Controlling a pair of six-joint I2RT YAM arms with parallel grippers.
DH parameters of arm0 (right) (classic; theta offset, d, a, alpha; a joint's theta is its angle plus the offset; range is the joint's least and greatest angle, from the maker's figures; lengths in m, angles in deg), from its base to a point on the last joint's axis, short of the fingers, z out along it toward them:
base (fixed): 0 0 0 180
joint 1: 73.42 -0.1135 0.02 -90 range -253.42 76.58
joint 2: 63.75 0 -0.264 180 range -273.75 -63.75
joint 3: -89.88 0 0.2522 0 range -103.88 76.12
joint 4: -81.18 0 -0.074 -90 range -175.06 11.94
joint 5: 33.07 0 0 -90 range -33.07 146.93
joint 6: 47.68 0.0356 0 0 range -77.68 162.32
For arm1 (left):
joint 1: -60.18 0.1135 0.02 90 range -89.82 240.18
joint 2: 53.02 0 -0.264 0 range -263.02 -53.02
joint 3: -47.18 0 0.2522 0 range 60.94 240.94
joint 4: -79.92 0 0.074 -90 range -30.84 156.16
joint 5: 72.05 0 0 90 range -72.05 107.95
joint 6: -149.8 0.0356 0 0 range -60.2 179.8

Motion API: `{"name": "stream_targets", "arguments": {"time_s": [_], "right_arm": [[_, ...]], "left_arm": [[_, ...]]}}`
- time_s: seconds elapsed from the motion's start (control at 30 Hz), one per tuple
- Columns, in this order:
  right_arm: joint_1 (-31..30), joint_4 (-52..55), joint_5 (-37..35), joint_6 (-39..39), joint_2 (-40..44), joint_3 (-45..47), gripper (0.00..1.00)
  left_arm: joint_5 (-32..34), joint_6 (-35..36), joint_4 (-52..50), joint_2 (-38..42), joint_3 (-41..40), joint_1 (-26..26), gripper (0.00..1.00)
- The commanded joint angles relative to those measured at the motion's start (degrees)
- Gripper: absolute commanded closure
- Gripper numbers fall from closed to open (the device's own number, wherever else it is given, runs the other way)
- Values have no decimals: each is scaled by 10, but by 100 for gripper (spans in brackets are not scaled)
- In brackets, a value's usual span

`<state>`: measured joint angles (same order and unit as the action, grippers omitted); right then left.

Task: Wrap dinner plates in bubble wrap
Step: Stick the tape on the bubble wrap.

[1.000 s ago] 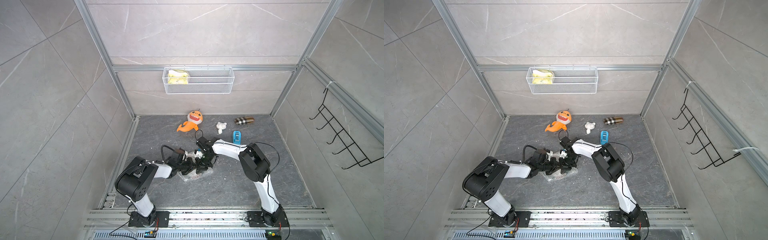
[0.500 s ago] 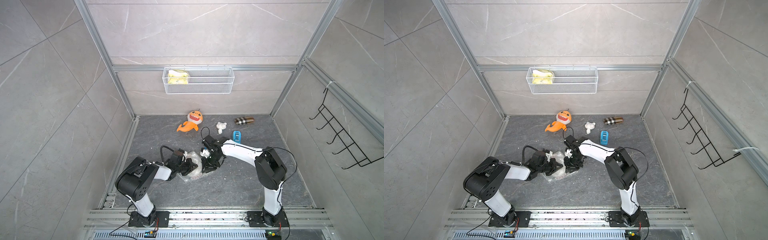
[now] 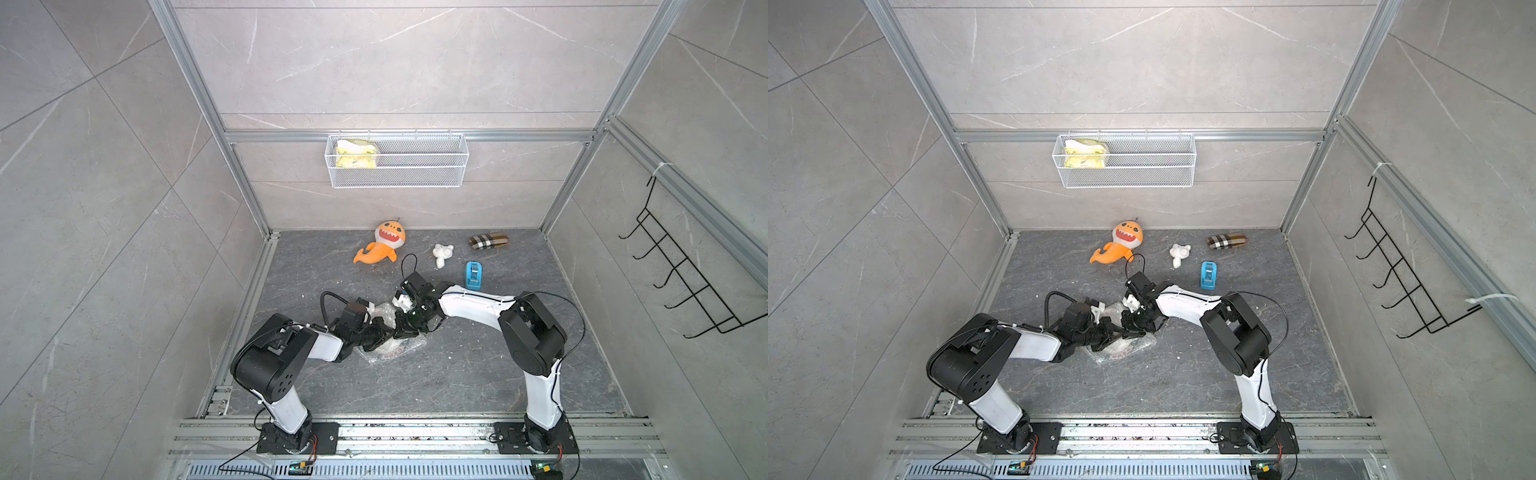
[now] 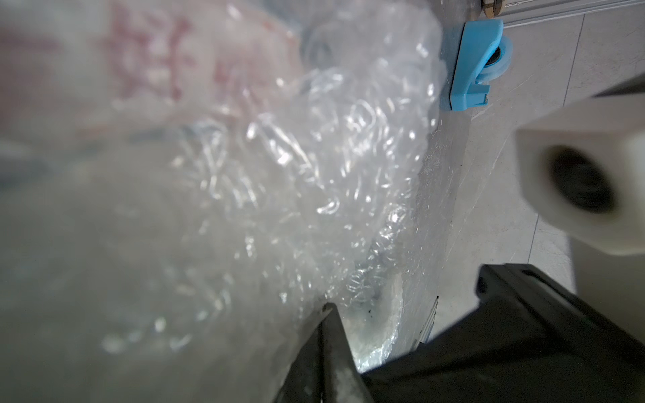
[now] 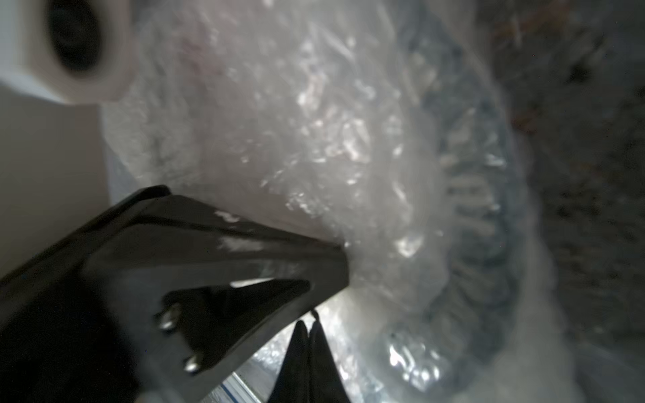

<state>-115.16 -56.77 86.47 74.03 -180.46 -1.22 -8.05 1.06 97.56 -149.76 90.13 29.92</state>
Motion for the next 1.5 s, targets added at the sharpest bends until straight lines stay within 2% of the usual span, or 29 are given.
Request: {"name": "stream_targets", "arguments": {"time_s": [0.0,0.17,0.6,0.73,0.93,1.13,1.33,1.47], "right_arm": [[13,-27,-14,12,-17,44,94],[24,-48,-8,25,4,108,94],[27,-11,-31,45,62,178,96],[27,7,-65,42,50,183,96],[26,33,-109,36,68,186,96],[21,32,-109,42,81,175,96],[12,28,-104,45,95,158,95],[12,28,-101,46,125,144,95]], "left_arm": [[53,4,-128,-22,-33,0,94],[57,5,-139,-12,-34,0,94],[71,15,-184,3,-14,2,94],[77,19,-192,2,-4,4,93],[76,62,-243,26,10,44,93],[63,112,-292,32,34,77,92],[55,139,-340,59,89,79,91],[44,145,-369,103,126,81,91]]}}
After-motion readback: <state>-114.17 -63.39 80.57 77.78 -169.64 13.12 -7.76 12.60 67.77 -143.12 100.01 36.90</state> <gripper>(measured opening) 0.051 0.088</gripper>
